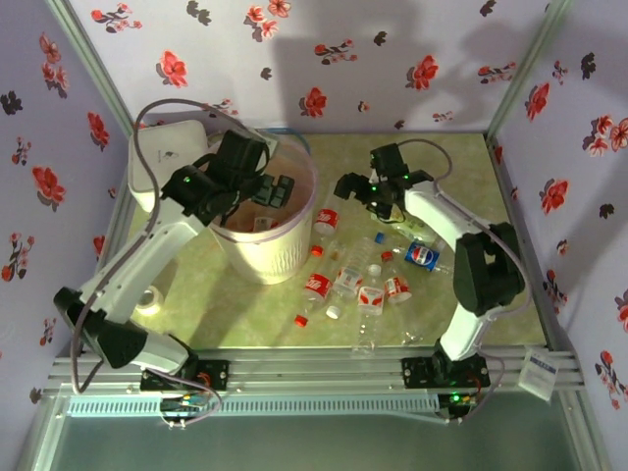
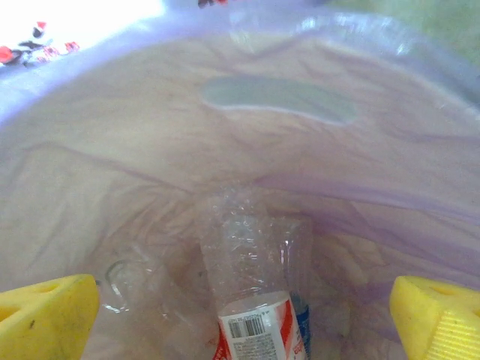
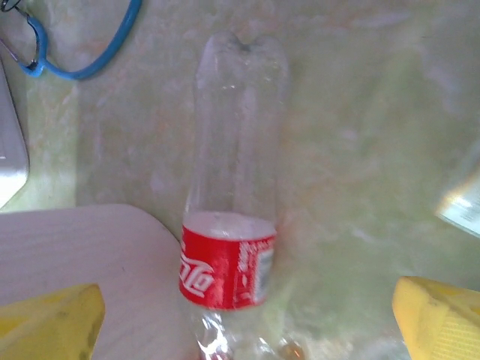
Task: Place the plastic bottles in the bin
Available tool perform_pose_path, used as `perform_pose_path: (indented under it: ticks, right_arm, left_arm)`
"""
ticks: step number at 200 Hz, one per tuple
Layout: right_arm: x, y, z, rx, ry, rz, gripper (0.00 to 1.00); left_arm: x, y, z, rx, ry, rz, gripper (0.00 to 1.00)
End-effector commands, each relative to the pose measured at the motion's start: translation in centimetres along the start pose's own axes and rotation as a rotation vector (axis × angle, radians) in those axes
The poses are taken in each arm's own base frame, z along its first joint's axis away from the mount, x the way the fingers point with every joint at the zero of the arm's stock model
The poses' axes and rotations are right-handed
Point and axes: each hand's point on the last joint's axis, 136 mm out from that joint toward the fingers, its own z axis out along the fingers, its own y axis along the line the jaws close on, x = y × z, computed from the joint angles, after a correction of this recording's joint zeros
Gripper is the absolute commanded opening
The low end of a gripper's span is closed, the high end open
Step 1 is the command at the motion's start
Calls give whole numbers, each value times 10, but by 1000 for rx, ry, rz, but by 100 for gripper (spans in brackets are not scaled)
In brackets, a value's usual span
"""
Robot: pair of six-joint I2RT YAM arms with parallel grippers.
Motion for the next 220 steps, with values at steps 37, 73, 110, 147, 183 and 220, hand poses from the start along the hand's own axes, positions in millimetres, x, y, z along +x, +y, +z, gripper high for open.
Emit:
perform_pose_path:
  ticks: [37, 73, 110, 147, 183, 220]
  right_arm:
    - [-16, 19, 71, -31, -19, 50, 97]
    - [-29, 15, 100, -14, -34, 75, 94]
    - [-42, 6, 105, 23, -67, 75, 87]
    - [-55, 3, 99, 33, -105, 55, 71]
    - [-76, 8, 76, 6, -160, 44, 48]
    - [-94, 10, 32, -23, -200, 38, 47]
  left_arm:
    - [-22, 2, -58, 58, -175, -55, 100]
    - [-19, -5, -66, 92, -196, -65, 100]
    - [-12, -12, -70, 114, -211, -57, 99]
    - [-8, -13, -67, 114, -201, -48, 99]
    - [-13, -20, -65, 124, -204, -23, 99]
    - [-20, -26, -68, 137, -218, -12, 100]
